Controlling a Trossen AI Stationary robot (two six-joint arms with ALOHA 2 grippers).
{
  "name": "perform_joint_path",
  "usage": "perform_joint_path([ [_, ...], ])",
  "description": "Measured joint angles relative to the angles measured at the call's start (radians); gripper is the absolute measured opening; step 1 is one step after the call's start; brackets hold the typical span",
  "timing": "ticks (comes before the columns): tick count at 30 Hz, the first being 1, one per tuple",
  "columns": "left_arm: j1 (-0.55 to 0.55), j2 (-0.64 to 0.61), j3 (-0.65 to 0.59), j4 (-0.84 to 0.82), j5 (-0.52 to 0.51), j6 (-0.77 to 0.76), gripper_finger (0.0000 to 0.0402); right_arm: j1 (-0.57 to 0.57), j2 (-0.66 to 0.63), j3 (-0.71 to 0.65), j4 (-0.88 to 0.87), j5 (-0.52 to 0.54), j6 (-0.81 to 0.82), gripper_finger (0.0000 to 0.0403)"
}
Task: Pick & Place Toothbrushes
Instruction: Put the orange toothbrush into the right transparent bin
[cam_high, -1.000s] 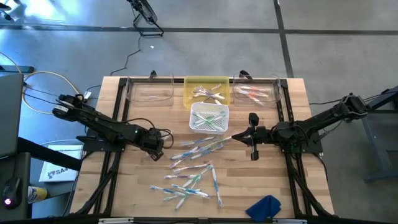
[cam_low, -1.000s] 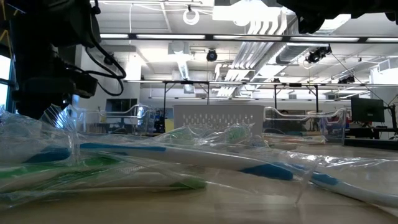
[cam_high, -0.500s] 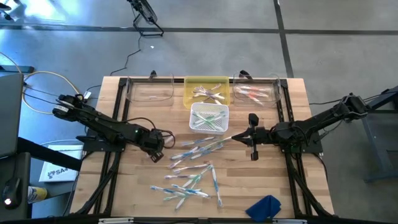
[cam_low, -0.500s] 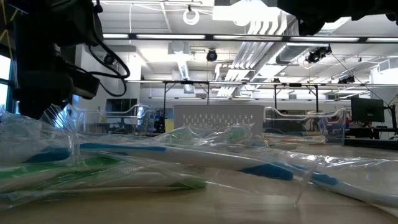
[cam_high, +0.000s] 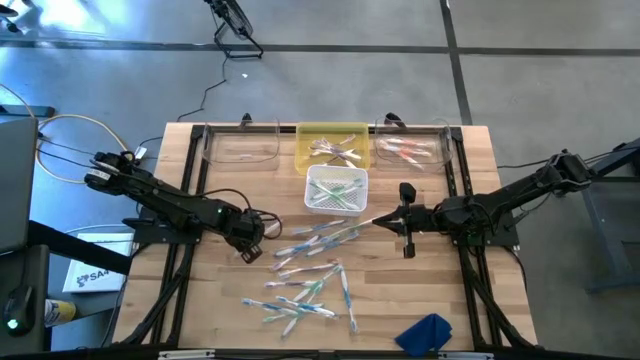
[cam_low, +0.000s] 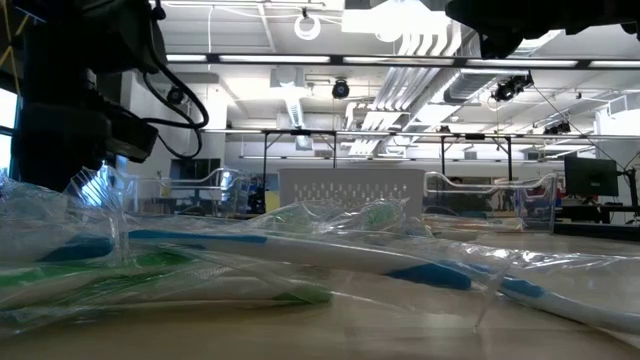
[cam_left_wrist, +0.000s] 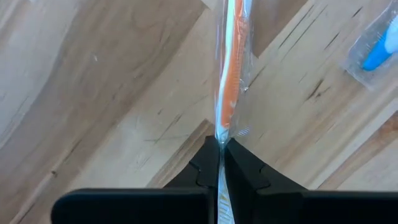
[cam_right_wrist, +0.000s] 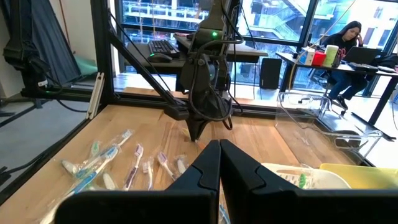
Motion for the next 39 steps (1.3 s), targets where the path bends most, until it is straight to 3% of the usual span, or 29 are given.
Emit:
perform_joint_path([
  [9, 0.0, 0.0, 0.0, -0.005, -0.003, 0.071, 0.0008, 0.0, 0.0, 0.0, -0.001, 0.0, 0.004, 0.0002],
  [29, -0.002, 0.0, 0.0, -0.003, -0.137, 0.154, 0.0002, 0.0, 0.0, 0.0, -0.006, 0.0, 0.007, 0.0002],
  [39, 0.001, -0.027, -0.005, -0.012, -0.251, 0.184, 0.0001, 0.0, 0.0, 0.0, -0.014, 0.0, 0.007, 0.0002],
])
